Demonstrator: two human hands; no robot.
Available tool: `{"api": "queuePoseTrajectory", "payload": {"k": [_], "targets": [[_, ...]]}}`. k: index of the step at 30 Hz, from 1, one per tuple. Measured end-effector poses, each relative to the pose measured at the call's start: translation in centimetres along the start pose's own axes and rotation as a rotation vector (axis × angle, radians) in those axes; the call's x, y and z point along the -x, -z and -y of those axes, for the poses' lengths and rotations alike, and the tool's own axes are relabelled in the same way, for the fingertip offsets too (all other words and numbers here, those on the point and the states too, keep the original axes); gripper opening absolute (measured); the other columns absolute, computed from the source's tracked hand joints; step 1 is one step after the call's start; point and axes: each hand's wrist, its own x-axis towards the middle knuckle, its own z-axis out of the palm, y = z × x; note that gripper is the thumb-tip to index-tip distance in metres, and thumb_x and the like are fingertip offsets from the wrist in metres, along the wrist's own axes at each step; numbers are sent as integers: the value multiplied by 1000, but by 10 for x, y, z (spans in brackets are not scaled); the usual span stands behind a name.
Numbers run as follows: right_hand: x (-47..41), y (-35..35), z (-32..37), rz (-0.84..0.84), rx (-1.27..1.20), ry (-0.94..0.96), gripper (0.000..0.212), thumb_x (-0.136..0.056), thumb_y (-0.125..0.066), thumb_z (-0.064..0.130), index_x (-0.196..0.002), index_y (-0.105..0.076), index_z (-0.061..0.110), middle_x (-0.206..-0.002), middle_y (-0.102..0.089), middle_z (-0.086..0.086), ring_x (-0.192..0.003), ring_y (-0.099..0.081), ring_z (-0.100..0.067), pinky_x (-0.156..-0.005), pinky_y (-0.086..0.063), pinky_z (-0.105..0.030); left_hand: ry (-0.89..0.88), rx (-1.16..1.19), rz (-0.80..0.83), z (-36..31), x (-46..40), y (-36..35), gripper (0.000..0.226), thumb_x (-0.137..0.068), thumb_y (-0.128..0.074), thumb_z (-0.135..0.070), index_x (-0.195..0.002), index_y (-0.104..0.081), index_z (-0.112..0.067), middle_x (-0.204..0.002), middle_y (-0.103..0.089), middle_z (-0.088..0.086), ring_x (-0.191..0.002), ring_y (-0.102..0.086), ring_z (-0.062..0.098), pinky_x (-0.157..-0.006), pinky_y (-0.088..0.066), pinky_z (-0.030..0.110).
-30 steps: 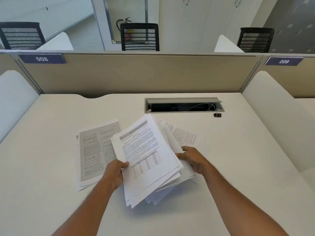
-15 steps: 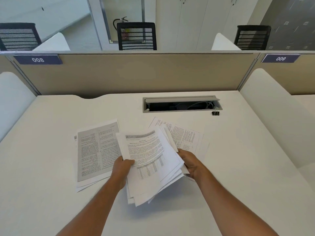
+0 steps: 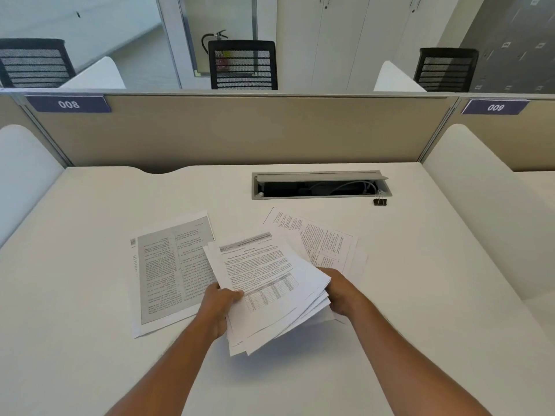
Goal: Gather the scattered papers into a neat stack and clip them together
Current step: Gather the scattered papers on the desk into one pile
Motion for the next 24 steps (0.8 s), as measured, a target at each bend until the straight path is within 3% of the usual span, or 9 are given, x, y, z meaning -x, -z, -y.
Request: {"api": "queuePoseTrajectory", "payload": {"k": [4,9,11,13,15,16,17,19,24], "targets": [[-32,20,-3,-337,626,224,34,-95,-60,28,-125,-66,15,-134,-64,-10,-121,-59,-25,-100,-47,-35,-5,46,-25,0,3,0,39,-88,-64,13,-119,-67,-11,-116,-74,11,-104,-70,38,-95,-54,60],[-41,31,-22,-288,1321,121,67,-100,-42,50,-157,-23,21,-166,-12,-14,-151,-15,-36,-116,-31,-50,-3,194,-42,-4,2,6,44,-86,-64,13,-122,-68,-11,-116,-75,13,-106,-69,41,-95,-53,64],[-35,19,-26,-212,1342,34,71,-100,-48,42,-159,-15,19,-167,-6,-18,-152,-10,-40,-117,-28,-52,-3,259,-48,-4,1,8,45,-87,-63,14,-124,-67,-10,-118,-74,14,-110,-67,42,-97,-50,65],[-27,8,-27,-182,1336,20,64,-96,-55,32,-153,-32,15,-160,-27,-19,-145,-30,-40,-112,-37,-45,-11,303,-42,-4,1,9,46,-88,-61,15,-126,-66,-10,-120,-72,16,-113,-65,42,-99,-49,64],[-20,3,-25,-262,1284,131,23,-92,-55,22,-112,-60,12,-133,-60,-14,-121,-58,-33,-93,-50,-34,-19,320,-43,-4,0,10,45,-88,-60,15,-125,-66,-11,-122,-72,17,-114,-65,42,-100,-49,63],[-16,2,-21,-293,1235,172,6,-91,-55,19,-88,-57,13,-120,-66,-12,-111,-63,-32,-81,-50,-30,-25,325,-45,-4,0,10,44,-88,-60,15,-122,-67,-12,-122,-72,17,-114,-65,42,-100,-49,63],[-16,3,-17,-332,1197,188,14,-91,-56,17,-78,-51,15,-114,-69,-13,-105,-66,-31,-74,-46,-28,-28,332,-47,-5,0,10,43,-88,-60,15,-120,-68,-12,-121,-72,16,-114,-65,41,-100,-49,62],[-17,10,-7,-412,1093,199,7,-92,-57,18,-90,-61,12,-114,-69,-13,-106,-65,-32,-73,-44,-28,-32,349,-56,-7,1,12,42,-88,-60,15,-117,-68,-14,-119,-72,15,-112,-65,40,-101,-49,61],[-35,36,-2,-529,921,99,70,-84,-72,46,-138,-46,12,-140,-48,-14,-135,-43,-33,-102,-46,-46,-26,386,-73,-10,0,23,36,-89,-59,12,-108,-69,-18,-114,-72,12,-108,-64,37,-102,-47,59]]}}
